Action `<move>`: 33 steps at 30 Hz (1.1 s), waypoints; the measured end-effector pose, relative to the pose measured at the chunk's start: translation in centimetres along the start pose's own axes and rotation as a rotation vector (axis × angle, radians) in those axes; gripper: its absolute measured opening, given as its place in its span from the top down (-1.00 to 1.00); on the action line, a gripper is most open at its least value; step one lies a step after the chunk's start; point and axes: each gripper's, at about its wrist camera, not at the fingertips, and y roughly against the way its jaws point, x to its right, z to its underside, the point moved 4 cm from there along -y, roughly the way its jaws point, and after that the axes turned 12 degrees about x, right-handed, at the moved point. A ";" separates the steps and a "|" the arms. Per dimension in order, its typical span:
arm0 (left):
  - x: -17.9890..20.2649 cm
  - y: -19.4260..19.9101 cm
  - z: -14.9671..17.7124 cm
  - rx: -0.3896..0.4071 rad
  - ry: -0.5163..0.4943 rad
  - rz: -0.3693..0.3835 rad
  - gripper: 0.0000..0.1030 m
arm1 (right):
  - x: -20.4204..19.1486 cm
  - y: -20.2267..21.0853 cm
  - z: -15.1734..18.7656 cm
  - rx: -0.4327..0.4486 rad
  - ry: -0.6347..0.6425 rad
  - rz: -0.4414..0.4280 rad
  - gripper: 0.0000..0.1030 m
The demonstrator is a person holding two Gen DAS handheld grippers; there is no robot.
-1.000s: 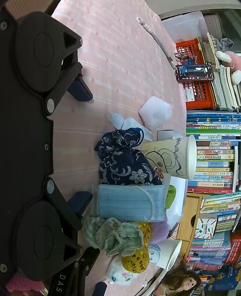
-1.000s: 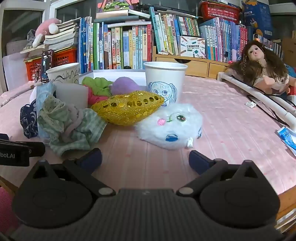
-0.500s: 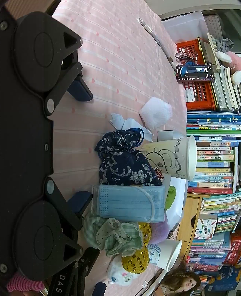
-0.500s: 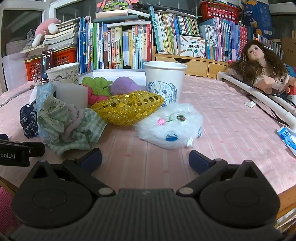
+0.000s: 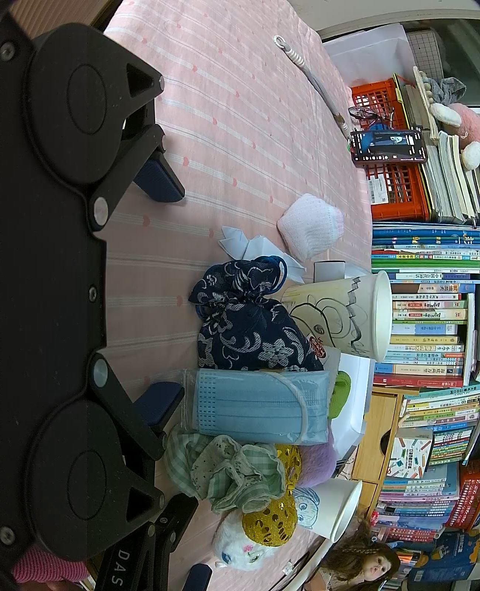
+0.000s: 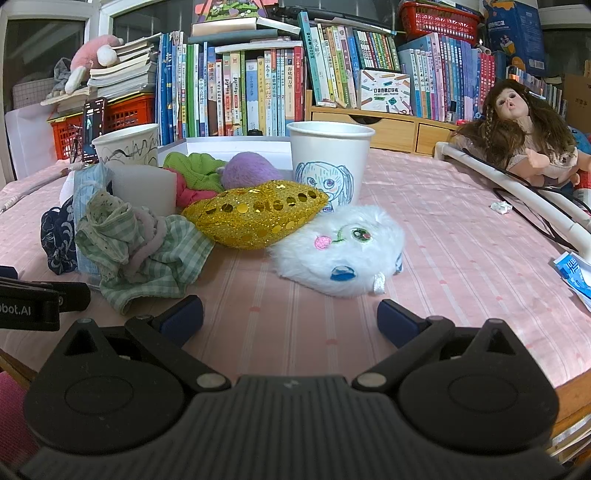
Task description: Organize books
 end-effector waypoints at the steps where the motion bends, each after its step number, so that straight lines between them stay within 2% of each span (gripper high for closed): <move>1: 0.0 0.0 0.0 0.000 0.000 0.000 -1.00 | 0.0 0.0 0.0 0.000 -0.001 0.000 -1.00; 33: -0.6 -0.1 0.4 0.007 0.002 -0.008 -1.00 | -0.1 0.0 0.1 -0.002 0.002 0.005 -1.00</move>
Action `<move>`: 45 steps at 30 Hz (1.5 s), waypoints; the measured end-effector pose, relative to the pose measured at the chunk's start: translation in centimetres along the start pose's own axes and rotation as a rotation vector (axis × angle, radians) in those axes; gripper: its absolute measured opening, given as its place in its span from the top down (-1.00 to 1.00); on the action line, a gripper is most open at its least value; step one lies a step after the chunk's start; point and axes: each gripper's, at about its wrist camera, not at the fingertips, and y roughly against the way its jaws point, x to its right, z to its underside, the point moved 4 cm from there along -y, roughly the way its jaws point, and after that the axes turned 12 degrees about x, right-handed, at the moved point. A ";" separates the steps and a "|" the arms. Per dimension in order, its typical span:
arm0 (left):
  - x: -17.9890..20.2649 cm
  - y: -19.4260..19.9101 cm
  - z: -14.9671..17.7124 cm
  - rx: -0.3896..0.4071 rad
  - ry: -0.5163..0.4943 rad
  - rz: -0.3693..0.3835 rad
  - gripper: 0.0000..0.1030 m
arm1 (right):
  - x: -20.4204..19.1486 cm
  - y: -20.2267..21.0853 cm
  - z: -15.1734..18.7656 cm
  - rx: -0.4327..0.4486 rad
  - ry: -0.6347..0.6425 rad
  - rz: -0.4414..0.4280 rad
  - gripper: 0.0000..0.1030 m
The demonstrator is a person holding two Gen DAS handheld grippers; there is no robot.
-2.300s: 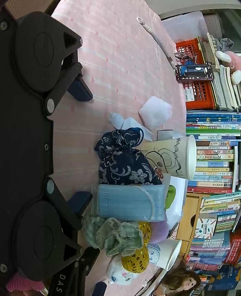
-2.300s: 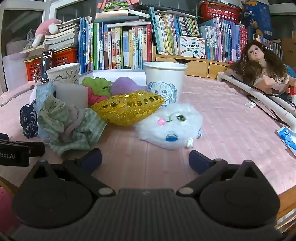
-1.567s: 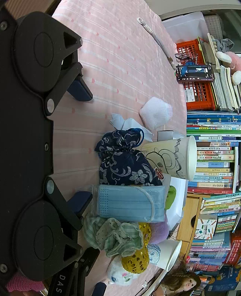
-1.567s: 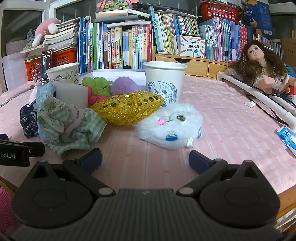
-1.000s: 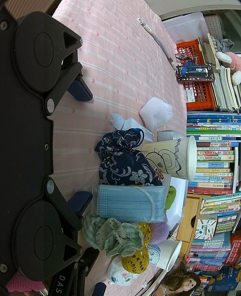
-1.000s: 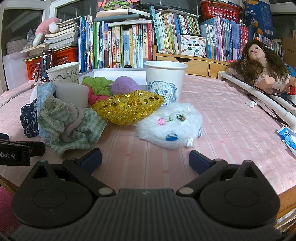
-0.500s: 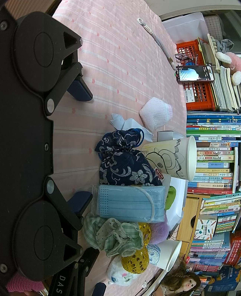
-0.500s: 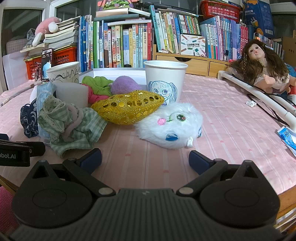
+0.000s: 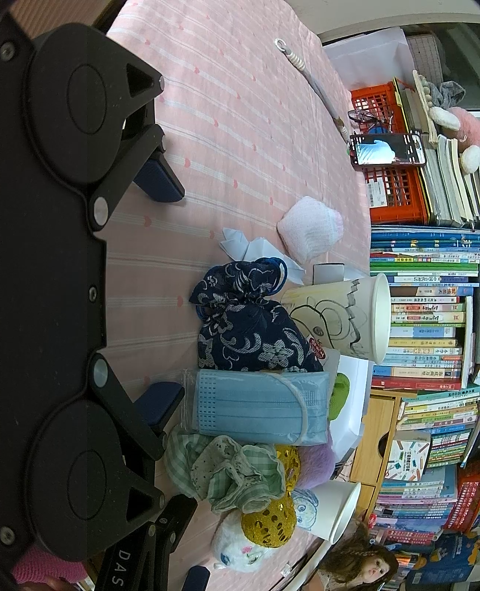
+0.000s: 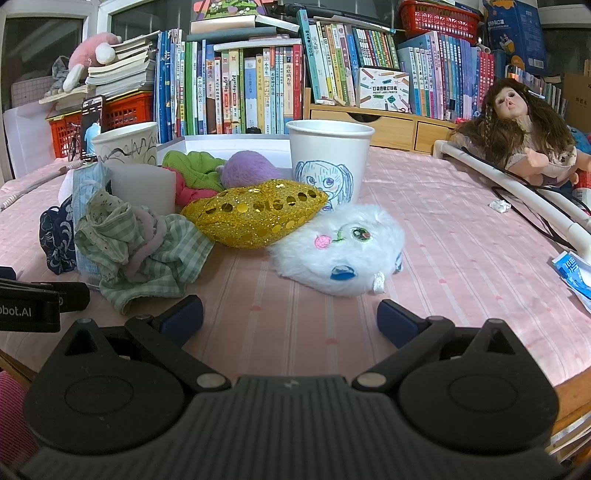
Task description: Organize books
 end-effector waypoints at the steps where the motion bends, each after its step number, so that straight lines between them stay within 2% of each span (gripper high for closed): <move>1: -0.3 -0.1 0.0 0.001 0.001 -0.001 -1.00 | 0.0 0.0 -0.1 -0.001 -0.001 0.000 -1.00; 12: -0.4 -0.1 -0.1 0.002 0.000 0.000 -1.00 | 0.0 0.0 -0.1 -0.009 -0.007 -0.003 -1.00; 20: 0.0 0.6 0.1 0.023 -0.003 0.007 -1.00 | 0.2 0.1 -0.1 0.015 -0.009 -0.022 -1.00; 34: -0.4 0.5 0.0 0.058 0.021 0.021 -0.97 | 0.0 0.3 0.6 0.089 -0.014 -0.006 -1.00; 37: -0.5 0.9 -0.3 0.069 0.043 0.049 -0.86 | 0.0 0.4 0.6 0.094 -0.005 -0.037 -1.00; 41: -0.3 1.9 -0.8 0.100 0.049 0.081 -0.82 | 0.0 0.9 0.3 0.101 -0.004 -0.115 -1.00; 45: 0.0 3.0 -1.7 0.140 0.034 0.101 -0.70 | 0.4 1.8 -0.5 0.167 -0.021 -0.137 -1.00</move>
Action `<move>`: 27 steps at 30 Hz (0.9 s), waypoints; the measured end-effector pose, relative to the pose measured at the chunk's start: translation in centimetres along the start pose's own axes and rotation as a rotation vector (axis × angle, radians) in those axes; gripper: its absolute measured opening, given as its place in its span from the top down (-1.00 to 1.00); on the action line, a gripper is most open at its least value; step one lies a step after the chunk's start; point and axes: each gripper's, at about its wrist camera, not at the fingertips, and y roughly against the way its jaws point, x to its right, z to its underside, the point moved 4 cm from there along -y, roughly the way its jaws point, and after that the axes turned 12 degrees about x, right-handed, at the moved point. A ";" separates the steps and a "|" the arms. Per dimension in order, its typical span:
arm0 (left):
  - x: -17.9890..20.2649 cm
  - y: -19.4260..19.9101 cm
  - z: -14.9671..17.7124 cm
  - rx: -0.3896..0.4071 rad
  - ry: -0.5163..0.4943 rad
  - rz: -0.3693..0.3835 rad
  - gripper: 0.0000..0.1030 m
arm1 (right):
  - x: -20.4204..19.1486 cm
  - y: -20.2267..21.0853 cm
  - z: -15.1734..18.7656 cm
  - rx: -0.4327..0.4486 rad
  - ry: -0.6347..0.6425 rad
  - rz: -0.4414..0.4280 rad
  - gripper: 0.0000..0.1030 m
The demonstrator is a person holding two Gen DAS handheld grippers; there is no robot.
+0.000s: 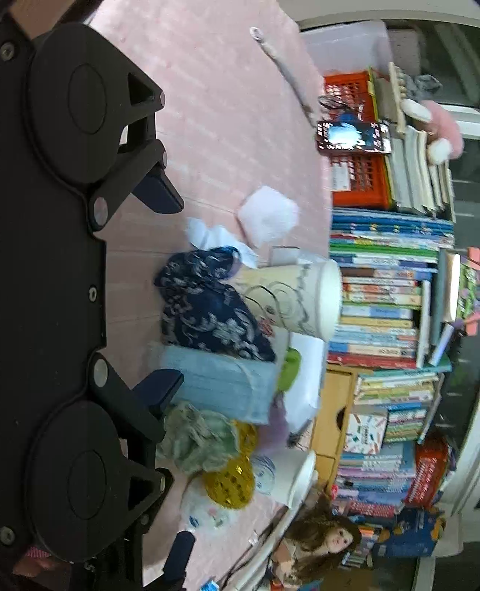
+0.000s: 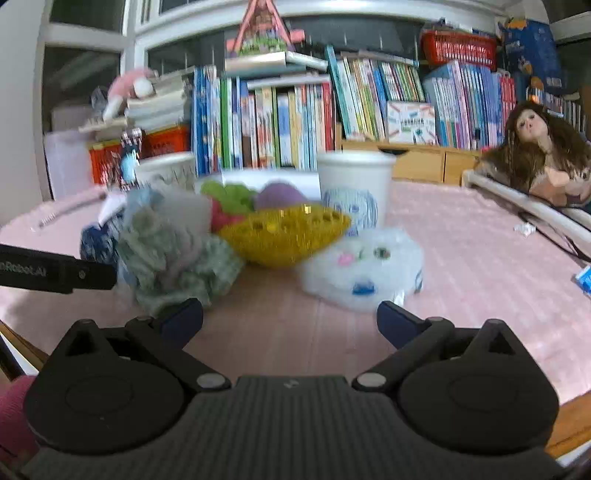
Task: Organize books
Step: 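Grasp the blue mask packet with the left tool while the right grasps the gold pillow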
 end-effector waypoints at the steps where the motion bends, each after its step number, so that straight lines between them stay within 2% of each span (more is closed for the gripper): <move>1: 0.1 0.2 -0.3 0.005 0.003 0.013 -0.64 | 0.1 0.1 -0.3 0.016 0.000 0.000 -1.00; 4: 0.6 0.6 -0.9 0.007 0.033 0.067 -0.51 | 0.4 0.0 -1.5 0.042 0.001 0.010 -1.00; 7: 0.9 0.5 -1.4 0.009 0.047 0.098 -0.48 | 0.7 -0.4 -2.5 0.058 -0.003 0.007 -1.00; 14: 1.5 -0.6 -2.0 0.041 0.059 0.073 -0.46 | 0.3 -2.0 -3.7 0.088 0.022 -0.018 -1.00; 18: 1.6 -1.3 -1.9 0.029 0.102 0.114 -0.46 | 0.5 -2.9 -3.6 0.090 0.019 -0.016 -1.00; 21: 1.8 -1.6 -1.8 0.038 0.095 0.118 -0.43 | 0.7 -3.5 -3.4 0.072 0.010 -0.027 -0.96; 23: 1.9 -1.8 -1.8 0.037 0.091 0.113 -0.36 | 0.7 -3.8 -3.3 0.060 0.008 -0.038 -0.88; 27: 1.5 -1.3 -2.1 0.045 0.114 0.101 0.07 | 0.7 -4.4 -2.9 0.034 -0.008 -0.056 -0.68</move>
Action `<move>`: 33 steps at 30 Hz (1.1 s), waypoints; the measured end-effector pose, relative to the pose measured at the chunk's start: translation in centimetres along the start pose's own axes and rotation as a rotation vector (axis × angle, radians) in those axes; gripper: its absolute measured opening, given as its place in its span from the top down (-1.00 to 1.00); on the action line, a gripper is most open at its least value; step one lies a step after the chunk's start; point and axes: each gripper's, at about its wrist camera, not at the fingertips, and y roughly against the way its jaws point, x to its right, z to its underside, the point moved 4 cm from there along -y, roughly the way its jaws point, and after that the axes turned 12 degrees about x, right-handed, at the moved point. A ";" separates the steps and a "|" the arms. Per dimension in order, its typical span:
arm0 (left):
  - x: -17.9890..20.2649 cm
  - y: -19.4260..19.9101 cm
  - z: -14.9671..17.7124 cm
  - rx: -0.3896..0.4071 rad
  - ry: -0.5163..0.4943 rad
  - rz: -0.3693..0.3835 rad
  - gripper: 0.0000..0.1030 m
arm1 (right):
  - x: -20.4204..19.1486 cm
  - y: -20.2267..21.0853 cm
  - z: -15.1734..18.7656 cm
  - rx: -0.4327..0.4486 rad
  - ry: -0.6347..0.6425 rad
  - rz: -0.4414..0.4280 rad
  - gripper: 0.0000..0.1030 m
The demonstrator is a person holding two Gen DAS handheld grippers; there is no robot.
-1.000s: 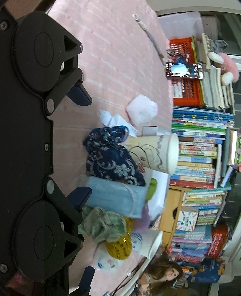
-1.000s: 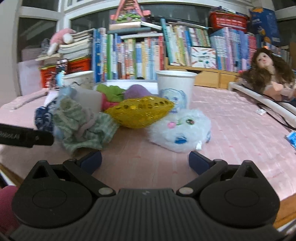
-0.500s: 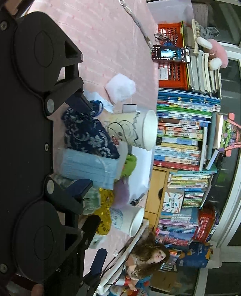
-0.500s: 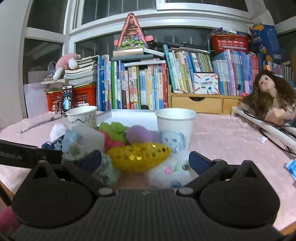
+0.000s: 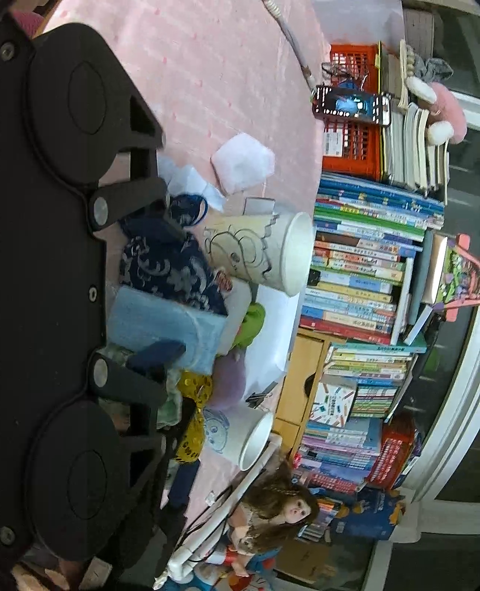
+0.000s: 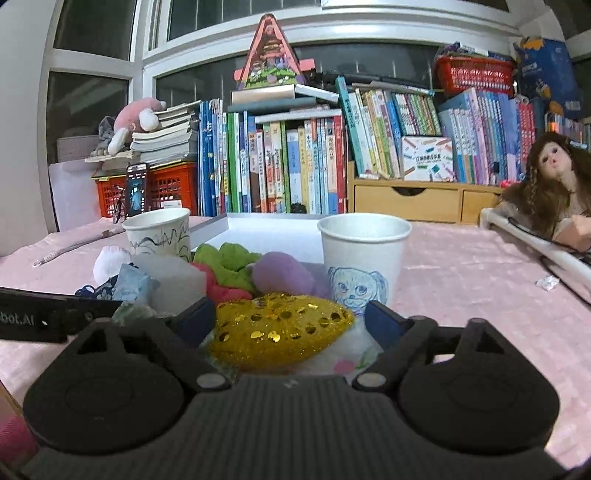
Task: Organize books
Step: 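Grasp the blue mask packet with the left tool while the right grasps the gold pillow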
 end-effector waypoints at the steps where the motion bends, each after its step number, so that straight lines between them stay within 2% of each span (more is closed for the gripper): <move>1: -0.1 0.2 -0.1 0.006 -0.002 0.000 0.16 | 0.0 -0.1 0.1 -0.004 -0.004 -0.005 -0.62; 6: -0.3 1.4 -0.4 0.005 0.031 0.037 0.22 | -0.1 -0.4 0.2 -0.007 -0.028 -0.022 -0.41; 10: 0.1 2.1 -0.3 -0.003 0.016 0.069 0.22 | -0.1 -0.2 0.0 0.003 -0.032 -0.028 -0.29; 13: 0.2 1.7 0.1 -0.015 0.031 0.069 0.22 | -0.1 0.0 -0.2 0.017 -0.042 -0.024 -0.20; 20: 0.5 -0.6 0.7 -0.040 0.109 0.084 0.22 | 0.0 0.8 -1.1 0.056 -0.086 -0.012 -0.07; 25: 0.6 -1.7 0.7 -0.028 0.177 0.083 0.06 | 0.3 1.3 -1.7 0.081 -0.090 0.008 -0.04; 29: 1.2 -2.1 0.7 -0.035 0.135 0.064 0.14 | 0.6 1.6 -2.1 0.094 -0.099 0.019 -0.01; 31: 1.5 -1.9 0.6 -0.034 0.123 0.060 0.26 | 0.6 1.8 -2.3 0.104 -0.102 0.021 0.01; 33: 1.6 -1.7 0.5 -0.031 0.105 0.057 0.26 | 0.6 2.0 -2.6 0.119 -0.103 0.027 0.04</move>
